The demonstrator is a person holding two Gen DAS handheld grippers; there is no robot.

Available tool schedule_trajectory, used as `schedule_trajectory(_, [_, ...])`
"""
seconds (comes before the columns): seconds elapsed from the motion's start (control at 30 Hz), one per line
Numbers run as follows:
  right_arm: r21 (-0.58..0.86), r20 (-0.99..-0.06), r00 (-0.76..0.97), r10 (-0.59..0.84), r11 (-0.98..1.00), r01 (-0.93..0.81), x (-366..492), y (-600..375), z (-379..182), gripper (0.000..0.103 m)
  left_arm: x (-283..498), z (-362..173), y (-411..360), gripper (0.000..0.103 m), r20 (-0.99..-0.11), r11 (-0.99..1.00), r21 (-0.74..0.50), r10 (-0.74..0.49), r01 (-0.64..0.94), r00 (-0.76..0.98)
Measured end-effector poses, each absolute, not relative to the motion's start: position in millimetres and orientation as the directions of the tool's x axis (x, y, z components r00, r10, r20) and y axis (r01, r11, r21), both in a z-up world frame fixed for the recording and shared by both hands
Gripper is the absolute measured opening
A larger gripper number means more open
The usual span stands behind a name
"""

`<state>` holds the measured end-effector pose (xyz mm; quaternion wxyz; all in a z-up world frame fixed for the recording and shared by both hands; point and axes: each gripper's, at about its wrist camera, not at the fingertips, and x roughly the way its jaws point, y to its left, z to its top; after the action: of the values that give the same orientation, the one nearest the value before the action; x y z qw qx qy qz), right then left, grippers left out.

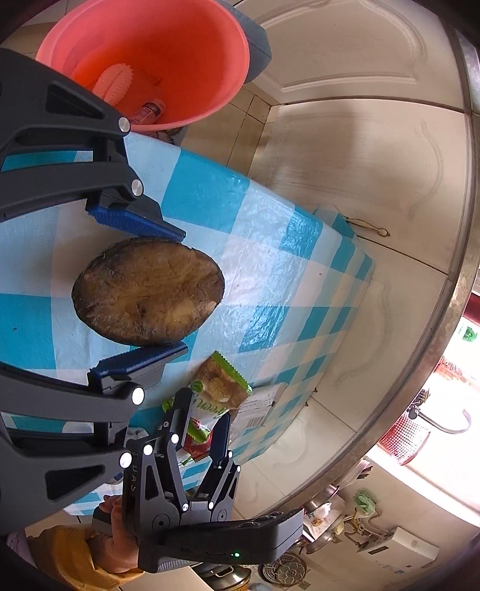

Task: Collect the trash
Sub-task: 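Grasp the green snack bag with the right tool while the left tool holds the husk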

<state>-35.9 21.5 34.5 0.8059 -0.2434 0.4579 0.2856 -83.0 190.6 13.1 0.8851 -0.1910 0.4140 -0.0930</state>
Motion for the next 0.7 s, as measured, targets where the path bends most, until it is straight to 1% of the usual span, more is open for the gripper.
schedule_trajectory(0.07, [-0.157,-0.874,0.435,0.219,0.72,-0.676,-36.1,21.6,34.2,0.051,-83.8,11.4,192.5,0.056,-0.695,0.906,-0.422,-0.327,0.005,0.641])
schedule_trajectory(0.13, [-0.157,-0.872,0.439,0.216,0.727,-0.669,-34.7,19.3,35.3,0.046,-83.3,9.8,194.6,0.056,-0.694,0.904,-0.428,-0.329,0.001,0.641])
schedule_trajectory(0.3, [-0.128,-0.872,0.429,0.237,0.734,-0.666,-34.6,16.9,37.5,0.036,-83.9,9.1,197.2,0.056,-0.688,0.899,-0.438,-0.337,0.002,0.643])
schedule_trajectory(0.4, [-0.121,-0.868,0.433,0.244,0.741,-0.661,-37.1,17.3,39.1,0.032,-85.1,9.7,198.1,0.056,-0.683,0.897,-0.443,-0.341,0.005,0.646])
schedule_trajectory(0.43, [-0.109,-0.867,0.429,0.253,0.745,-0.658,-36.7,16.8,40.3,0.028,-85.6,10.0,198.3,0.056,-0.682,0.896,-0.443,-0.342,0.007,0.647])
schedule_trajectory(0.5, [-0.084,-0.862,0.427,0.273,0.755,-0.651,-36.6,15.1,45.0,0.026,-86.3,10.5,198.7,0.056,-0.68,0.896,-0.444,-0.342,0.006,0.649])
schedule_trajectory(0.7, [-0.07,-0.848,0.443,0.291,0.767,-0.638,-37.7,14.1,57.1,0.022,-89.7,15.2,201.4,0.056,-0.668,0.892,-0.453,-0.343,0.006,0.661])
